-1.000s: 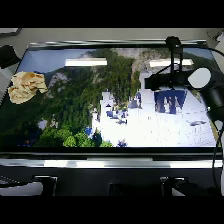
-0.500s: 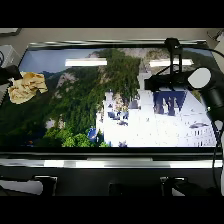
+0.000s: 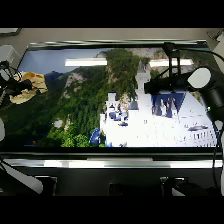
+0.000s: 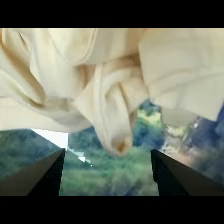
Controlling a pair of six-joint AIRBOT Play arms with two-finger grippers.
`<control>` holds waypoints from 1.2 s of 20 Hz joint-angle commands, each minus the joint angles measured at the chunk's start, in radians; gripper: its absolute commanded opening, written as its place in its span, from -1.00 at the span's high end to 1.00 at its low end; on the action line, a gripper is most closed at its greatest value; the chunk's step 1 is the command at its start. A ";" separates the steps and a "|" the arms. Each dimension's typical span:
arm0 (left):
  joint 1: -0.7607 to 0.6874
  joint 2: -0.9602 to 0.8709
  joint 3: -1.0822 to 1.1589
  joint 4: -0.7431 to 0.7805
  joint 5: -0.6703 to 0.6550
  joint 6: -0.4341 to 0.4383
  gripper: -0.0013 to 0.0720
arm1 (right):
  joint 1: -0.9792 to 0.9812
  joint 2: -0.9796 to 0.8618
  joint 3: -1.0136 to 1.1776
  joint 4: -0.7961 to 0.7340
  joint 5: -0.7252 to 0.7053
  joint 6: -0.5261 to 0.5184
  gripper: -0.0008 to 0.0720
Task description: Fold the clothes and pants, and hang the long-sleeved shirts on hangers.
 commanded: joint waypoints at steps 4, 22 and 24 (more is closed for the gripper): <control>0.026 -0.097 0.000 -0.049 0.224 -0.035 -0.66 | 0.001 -0.001 0.001 0.000 0.007 0.000 0.90; -0.587 0.250 0.089 -0.460 -0.333 -0.025 0.93 | 0.001 0.235 0.051 -0.021 0.097 0.262 0.67; -0.740 0.248 0.089 -0.460 -0.353 -0.083 0.93 | 0.001 0.332 0.051 -0.074 0.139 0.262 0.67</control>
